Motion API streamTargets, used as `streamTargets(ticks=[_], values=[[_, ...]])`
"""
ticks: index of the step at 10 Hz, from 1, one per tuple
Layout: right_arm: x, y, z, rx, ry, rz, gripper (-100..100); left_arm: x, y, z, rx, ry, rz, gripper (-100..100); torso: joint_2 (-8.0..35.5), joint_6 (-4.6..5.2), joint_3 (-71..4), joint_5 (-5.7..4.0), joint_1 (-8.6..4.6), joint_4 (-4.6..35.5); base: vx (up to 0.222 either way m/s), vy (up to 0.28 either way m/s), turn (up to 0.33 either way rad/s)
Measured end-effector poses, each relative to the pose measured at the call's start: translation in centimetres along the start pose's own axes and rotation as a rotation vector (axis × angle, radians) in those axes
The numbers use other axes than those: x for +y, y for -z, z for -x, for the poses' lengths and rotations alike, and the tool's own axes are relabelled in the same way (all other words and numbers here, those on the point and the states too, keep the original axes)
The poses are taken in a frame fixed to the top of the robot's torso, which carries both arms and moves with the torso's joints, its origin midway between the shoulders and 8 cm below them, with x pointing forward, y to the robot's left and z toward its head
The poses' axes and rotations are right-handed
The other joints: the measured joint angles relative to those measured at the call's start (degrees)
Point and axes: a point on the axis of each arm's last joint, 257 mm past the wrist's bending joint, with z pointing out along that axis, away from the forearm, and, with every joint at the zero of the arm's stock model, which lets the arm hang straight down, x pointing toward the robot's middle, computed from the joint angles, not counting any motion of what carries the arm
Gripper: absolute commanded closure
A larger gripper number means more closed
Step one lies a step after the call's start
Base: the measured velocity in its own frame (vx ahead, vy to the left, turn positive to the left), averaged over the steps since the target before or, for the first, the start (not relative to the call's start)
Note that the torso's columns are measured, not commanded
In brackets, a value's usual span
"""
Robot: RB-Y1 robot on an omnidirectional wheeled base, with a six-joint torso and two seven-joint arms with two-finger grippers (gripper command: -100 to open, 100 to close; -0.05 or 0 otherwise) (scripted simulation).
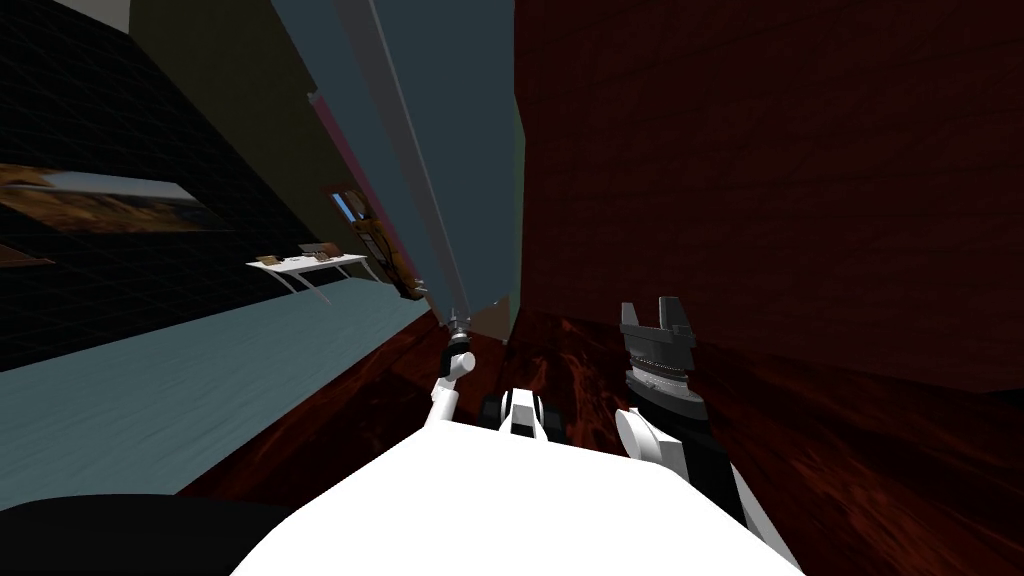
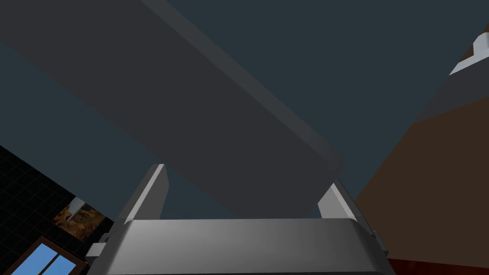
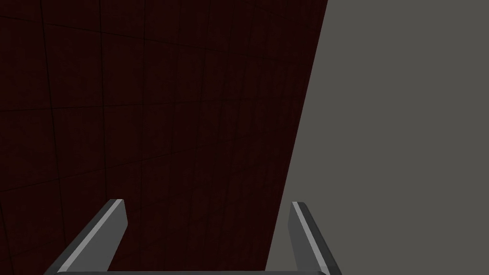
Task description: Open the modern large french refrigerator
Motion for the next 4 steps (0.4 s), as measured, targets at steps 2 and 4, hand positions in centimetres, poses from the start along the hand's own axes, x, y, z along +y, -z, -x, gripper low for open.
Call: streamTargets(ticks=[2, 4], values=[[0.00, 0.00, 0.00, 0.000, 0.000, 0.000, 0, 0.53, 0.22, 0.39, -0.007, -0.004, 0.015, 0, -0.25, -0.03, -0.14, 0.16, 0.24, -0.20, 0.007, -0.003, -0.012], [0.00, 0.00, 0.00, 0.000, 0.000, 0.000, 0, 0.85, 0.36, 0.61, -0.011, -0.007, 0.024, 0, -0.43, -0.01, -0.24, 0.23, 0.32, -0.33, 0.006, -0.002, -0.008]])
